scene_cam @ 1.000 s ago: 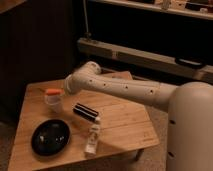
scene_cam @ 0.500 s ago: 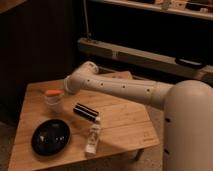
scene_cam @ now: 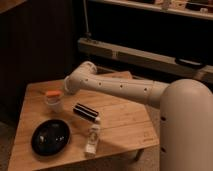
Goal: Place the pepper in the ceramic cup
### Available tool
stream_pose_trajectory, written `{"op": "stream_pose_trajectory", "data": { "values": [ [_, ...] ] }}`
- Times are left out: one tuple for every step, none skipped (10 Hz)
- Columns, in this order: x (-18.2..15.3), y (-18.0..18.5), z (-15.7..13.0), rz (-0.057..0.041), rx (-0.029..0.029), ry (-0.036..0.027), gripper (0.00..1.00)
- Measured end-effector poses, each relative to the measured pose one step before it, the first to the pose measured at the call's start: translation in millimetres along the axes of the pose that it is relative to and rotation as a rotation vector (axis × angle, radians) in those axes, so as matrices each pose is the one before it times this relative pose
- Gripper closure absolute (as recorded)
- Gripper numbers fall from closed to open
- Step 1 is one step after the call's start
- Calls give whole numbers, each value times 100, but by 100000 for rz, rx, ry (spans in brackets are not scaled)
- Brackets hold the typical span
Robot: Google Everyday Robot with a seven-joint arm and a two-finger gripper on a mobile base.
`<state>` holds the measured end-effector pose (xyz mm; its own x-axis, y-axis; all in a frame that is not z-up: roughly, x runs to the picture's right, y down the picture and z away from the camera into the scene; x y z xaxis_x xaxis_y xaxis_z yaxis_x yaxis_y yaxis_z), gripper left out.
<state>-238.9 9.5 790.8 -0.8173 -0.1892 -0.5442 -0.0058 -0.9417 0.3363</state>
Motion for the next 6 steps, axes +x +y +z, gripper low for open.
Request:
{"op": "stream_pose_trajectory", "data": {
  "values": [
    [187, 0, 203, -501, 428, -59, 100],
    [4, 58, 108, -190, 216, -96, 100],
    [56, 42, 91, -164, 165, 19, 100],
    [-15, 27, 105, -46, 166, -31, 100],
    [-117, 18, 84, 122, 110, -99, 100],
    [-28, 20, 44, 79, 53, 14, 100]
  ]
}}
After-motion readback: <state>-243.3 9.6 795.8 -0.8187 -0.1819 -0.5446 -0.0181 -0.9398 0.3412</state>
